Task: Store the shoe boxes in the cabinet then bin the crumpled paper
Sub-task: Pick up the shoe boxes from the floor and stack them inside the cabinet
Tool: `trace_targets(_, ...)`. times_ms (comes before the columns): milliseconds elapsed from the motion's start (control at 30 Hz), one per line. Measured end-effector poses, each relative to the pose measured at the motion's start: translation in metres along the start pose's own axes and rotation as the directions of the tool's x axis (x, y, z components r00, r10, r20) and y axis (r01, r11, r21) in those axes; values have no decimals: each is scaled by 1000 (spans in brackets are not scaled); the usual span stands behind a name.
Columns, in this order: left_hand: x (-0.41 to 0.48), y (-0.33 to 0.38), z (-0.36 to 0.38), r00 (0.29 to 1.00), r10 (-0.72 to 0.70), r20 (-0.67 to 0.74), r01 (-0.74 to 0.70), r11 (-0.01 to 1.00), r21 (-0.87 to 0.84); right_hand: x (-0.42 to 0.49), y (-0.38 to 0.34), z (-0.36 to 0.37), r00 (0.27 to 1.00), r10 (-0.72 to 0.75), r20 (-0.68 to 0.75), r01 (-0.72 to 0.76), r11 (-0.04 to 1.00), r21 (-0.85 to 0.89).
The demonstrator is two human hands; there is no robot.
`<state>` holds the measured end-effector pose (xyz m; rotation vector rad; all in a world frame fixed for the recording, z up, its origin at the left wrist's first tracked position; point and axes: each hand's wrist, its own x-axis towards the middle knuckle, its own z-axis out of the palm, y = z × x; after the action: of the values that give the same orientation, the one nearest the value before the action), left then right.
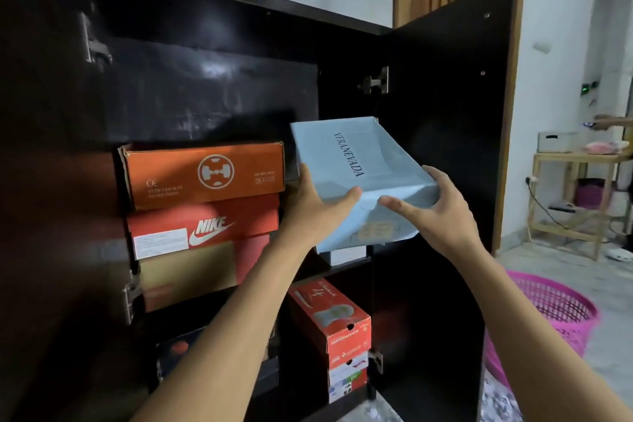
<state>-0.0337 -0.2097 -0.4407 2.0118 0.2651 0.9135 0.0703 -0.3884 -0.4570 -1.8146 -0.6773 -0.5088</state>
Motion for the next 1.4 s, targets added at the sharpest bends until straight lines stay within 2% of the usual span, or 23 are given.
trace_targets(233,83,-22,34,988,-78,-133,78,997,-3,98,51,38,996,-48,78,46,998,37)
trace_targets(367,122,-42,53,978,-150,-142,153,988,13,144,87,69,991,-41,130,11,974,225)
trace_targets(533,166,-61,61,972,-187,-146,193,981,32,168,112,119,991,-113,-77,116,993,38)
trace_targets(767,226,-81,38,964,-253,-78,258,965,55,193,124,183,987,-147,70,146,989,16)
trace_targets(867,247,-98,33,967,-242,-77,247,967,64,205,125,214,979,-183,86,180,983,38)
trace_targets(933,256,-109,34,973,-212,-86,220,971,96,210,126,235,982,-183,42,181,983,39)
trace_targets(1033,264,-120,36,981,-159,-115,173,976,130,208,127,260,978,-178,-108,185,981,64)
trace_targets(1133,263,-126,42,983,-129,-130,147,980,137,205,127,264,974,-163,-158,178,981,82)
trace_targets(1233,256,-124,47,981,-145,-131,163,977,137,203,128,248,988,-143,-51,148,985,87)
trace_targets(1333,245,-114,53,970,-204,-131,214,974,69,192,126,212,986,-146,82,136,985,110)
trace_targets(1400,228,-98,61,968,-223,-117,225,974,4,177,122,181,983,-154,100,144,984,101)
